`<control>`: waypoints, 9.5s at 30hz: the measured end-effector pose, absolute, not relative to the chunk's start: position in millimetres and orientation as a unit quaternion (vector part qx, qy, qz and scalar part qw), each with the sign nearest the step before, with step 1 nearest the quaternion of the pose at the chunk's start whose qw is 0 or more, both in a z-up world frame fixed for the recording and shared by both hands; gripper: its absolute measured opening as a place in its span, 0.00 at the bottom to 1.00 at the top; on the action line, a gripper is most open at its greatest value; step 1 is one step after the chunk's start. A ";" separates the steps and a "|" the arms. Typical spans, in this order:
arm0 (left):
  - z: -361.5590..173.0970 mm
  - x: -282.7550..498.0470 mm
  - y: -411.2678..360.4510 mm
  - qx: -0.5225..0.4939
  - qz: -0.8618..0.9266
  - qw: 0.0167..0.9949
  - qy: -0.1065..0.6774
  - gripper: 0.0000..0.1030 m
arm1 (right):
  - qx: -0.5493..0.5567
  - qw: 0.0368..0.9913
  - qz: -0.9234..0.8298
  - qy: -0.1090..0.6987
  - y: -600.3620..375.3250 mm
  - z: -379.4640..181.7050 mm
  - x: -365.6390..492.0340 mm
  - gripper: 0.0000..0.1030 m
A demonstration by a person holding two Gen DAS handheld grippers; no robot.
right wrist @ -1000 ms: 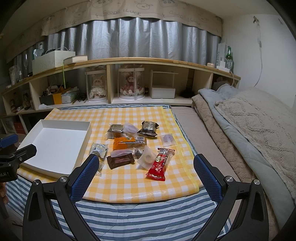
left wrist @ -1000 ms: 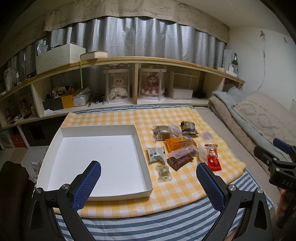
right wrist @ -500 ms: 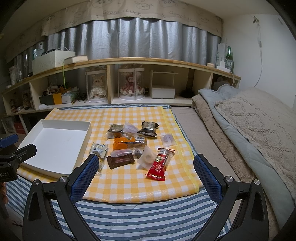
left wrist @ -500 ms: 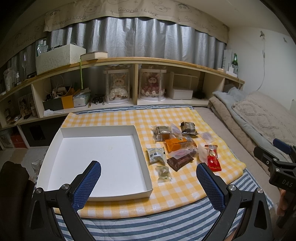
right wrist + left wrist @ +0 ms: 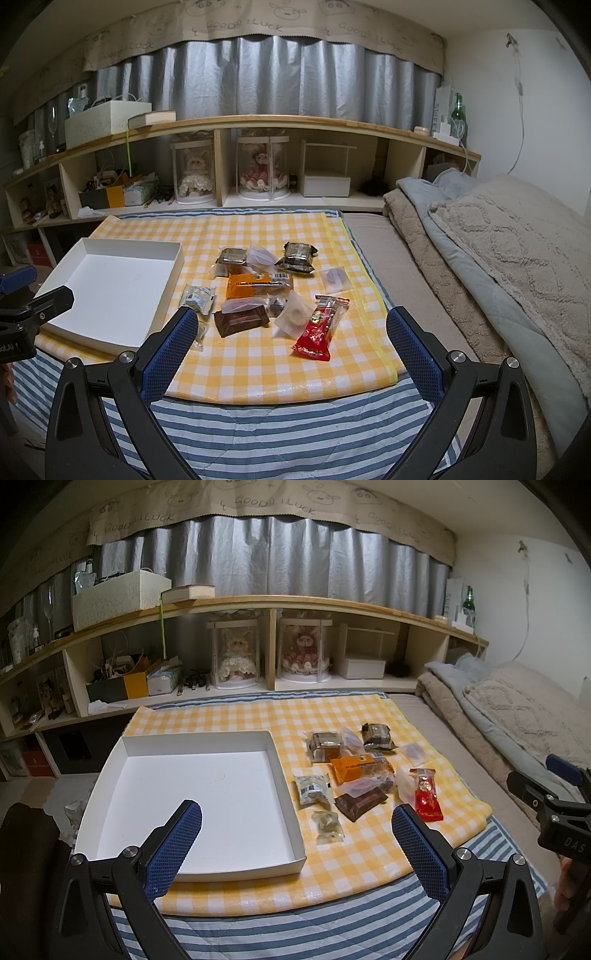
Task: Organize snacks
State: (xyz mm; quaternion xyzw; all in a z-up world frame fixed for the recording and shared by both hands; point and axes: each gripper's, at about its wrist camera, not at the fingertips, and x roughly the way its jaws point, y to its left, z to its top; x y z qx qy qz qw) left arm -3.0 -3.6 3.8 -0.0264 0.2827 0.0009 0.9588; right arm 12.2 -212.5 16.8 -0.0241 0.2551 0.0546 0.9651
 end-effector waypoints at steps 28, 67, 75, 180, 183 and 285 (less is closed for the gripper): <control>-5.6 81.7 -11.0 -0.042 -0.025 0.952 0.304 1.00 | -0.005 0.956 0.034 0.292 -225.4 11.1 74.8 1.00; -143.6 315.3 -59.4 -0.015 -0.056 0.769 0.637 0.50 | 0.189 0.834 0.062 0.515 -287.0 -114.8 232.0 1.00; -163.8 315.5 -71.4 0.026 -0.029 0.759 0.650 0.32 | 0.230 0.799 0.043 0.554 -300.7 -137.5 237.5 0.80; -28.1 123.8 135.4 -0.098 0.056 0.853 0.510 1.00 | 0.087 0.809 0.286 0.506 -52.6 -72.6 142.1 1.00; -17.6 117.2 132.3 -0.096 0.047 0.861 0.497 1.00 | 0.085 0.813 0.284 0.500 -55.1 -68.2 142.0 1.00; -190.1 433.2 -89.6 0.075 -0.238 0.765 0.594 0.36 | -0.004 0.810 0.160 0.565 -248.4 -128.5 240.4 0.46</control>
